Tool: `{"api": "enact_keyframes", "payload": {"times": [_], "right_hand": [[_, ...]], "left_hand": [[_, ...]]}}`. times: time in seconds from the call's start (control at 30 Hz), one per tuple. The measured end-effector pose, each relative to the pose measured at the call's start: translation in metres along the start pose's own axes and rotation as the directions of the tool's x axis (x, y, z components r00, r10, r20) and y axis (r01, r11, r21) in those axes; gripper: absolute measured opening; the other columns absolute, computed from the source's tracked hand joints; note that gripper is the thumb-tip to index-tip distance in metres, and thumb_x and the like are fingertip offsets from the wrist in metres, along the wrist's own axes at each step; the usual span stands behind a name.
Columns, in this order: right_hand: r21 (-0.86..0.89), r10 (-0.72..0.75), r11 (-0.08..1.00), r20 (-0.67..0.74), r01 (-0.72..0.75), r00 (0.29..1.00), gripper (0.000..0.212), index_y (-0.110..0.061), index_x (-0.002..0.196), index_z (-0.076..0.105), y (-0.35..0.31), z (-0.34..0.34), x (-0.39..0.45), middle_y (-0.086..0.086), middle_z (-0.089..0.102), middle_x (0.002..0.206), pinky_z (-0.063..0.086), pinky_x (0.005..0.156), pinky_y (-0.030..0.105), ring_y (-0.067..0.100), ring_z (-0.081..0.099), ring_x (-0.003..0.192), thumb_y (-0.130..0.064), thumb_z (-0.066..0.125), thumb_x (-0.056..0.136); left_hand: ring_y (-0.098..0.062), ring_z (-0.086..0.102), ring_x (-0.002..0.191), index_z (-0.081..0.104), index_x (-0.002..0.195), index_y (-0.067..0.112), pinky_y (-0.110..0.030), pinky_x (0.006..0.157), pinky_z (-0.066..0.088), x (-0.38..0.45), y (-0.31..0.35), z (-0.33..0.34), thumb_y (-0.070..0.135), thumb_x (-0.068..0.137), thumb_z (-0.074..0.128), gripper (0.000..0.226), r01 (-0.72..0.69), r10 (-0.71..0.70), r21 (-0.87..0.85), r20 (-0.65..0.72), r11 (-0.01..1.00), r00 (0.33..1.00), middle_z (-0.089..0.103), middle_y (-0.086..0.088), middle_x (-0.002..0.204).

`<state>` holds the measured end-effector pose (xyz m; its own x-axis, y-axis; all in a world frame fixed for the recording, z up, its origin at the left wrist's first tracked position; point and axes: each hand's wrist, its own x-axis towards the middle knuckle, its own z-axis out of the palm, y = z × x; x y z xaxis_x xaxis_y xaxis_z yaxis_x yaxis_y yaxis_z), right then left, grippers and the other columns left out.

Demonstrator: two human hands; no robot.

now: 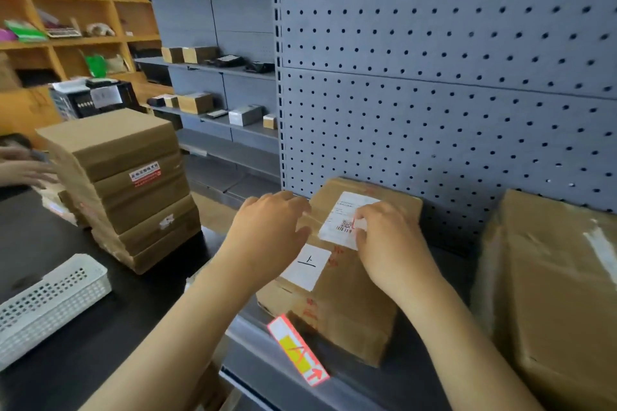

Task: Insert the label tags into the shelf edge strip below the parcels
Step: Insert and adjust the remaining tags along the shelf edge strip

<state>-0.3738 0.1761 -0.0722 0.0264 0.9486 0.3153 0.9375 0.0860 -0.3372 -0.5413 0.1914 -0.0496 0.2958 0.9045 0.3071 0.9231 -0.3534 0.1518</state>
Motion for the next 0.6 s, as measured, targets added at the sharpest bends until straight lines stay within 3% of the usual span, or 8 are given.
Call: {"api": "enact_keyframes", "payload": {"times": [0.33, 0.5, 0.6], "right_hand": [[-0.131, 0.214, 0.970, 0.075, -0.203, 0.974, 0.034, -0.014, 0.125, 0.050, 0.005, 0.007, 0.015, 0.006, 0.056, 0.117, 0.045, 0.096, 0.039, 0.024, 0.055, 0.105, -0.016, 0.050, 0.092], [-0.177, 0.317, 0.938, 0.096, -0.298, 0.943, 0.032, -0.016, 0.125, 0.052, 0.006, 0.006, 0.024, 0.008, 0.051, 0.120, 0.043, 0.096, 0.042, 0.027, 0.047, 0.109, -0.021, 0.049, 0.093], [-0.109, 0.397, 0.915, 0.081, -0.388, 0.914, 0.034, -0.015, 0.127, 0.052, 0.004, 0.009, 0.024, 0.010, 0.043, 0.125, 0.042, 0.098, 0.042, 0.028, 0.040, 0.114, -0.024, 0.049, 0.095]], "left_hand": [[-0.015, 0.061, 0.098, 0.058, 0.114, 0.030, -0.030, 0.092, 0.042, 0.043, -0.014, 0.018, 0.032, 0.090, 0.055, 0.025, -0.199, 0.202, -0.083, 0.024, 0.976, 0.979, 0.064, 0.008, 0.112], [-0.019, 0.061, 0.093, 0.058, 0.113, 0.027, -0.031, 0.088, 0.043, 0.052, -0.021, 0.020, 0.032, 0.091, 0.053, 0.023, -0.266, 0.273, -0.112, 0.054, 0.957, 0.960, 0.064, 0.005, 0.108], [-0.018, 0.060, 0.094, 0.058, 0.112, 0.026, -0.032, 0.090, 0.043, 0.054, -0.024, 0.021, 0.032, 0.091, 0.053, 0.023, -0.291, 0.302, -0.137, 0.072, 0.947, 0.951, 0.064, 0.005, 0.109]]}}
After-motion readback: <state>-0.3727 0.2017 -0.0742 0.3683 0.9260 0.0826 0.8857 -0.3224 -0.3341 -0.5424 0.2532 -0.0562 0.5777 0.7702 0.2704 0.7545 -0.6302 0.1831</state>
